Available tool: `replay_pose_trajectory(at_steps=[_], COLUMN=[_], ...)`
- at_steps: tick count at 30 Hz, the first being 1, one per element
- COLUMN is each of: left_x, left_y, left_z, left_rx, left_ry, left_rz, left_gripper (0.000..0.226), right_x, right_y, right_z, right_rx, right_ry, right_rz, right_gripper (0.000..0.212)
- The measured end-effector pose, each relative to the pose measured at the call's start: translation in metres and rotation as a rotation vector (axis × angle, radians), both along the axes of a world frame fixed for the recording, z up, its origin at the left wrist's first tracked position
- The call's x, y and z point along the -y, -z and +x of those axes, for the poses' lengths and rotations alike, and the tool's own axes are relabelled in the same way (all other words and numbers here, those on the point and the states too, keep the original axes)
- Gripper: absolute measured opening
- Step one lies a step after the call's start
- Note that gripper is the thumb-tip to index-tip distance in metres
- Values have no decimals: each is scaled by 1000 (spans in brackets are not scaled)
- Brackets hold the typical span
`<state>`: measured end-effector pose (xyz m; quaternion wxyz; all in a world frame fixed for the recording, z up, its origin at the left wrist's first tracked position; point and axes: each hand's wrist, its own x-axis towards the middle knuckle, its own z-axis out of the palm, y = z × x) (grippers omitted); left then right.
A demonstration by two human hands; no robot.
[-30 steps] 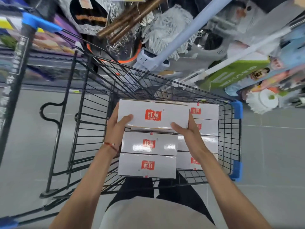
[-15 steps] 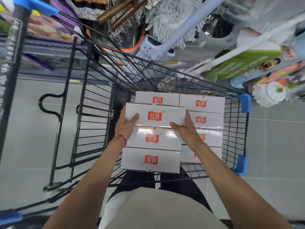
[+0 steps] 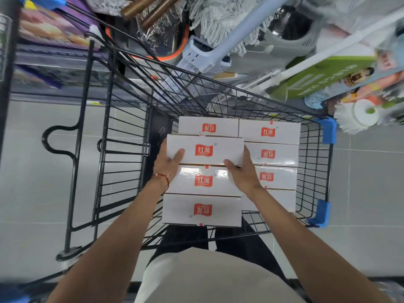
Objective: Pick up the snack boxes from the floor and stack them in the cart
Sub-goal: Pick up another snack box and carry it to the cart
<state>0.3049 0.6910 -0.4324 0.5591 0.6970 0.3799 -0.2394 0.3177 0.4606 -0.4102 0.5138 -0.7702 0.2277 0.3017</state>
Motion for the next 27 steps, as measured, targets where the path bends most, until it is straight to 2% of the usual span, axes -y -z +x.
replay_pose_trajectory(at_steps=[8, 11, 15, 18, 21, 27], left_x=[7, 13, 27, 40, 63, 130], left_y=[-6, -11, -21, -26, -53, -94], left_z=[-3, -2, -9, -24, -32, -48], left_rx=[-42, -38, 4, 62, 197, 341], left_ry=[-15, -23, -55, -85, -59, 56], left_rz=[-37, -77, 34, 183, 284, 289], left_gripper=[68, 72, 70, 89, 75, 56], right_x=[2, 9, 20, 34, 52, 103], right_y=[-1, -5, -15, -26, -37, -68], right_z=[-7, -8, -20, -36, -47, -75], right_rx=[6, -12, 2, 25, 106, 252], right_ry=[43, 59, 129, 218, 307, 389], right_rz=[-23, -18, 4, 55, 76, 107], right_gripper=[69, 59, 45, 44, 39, 30])
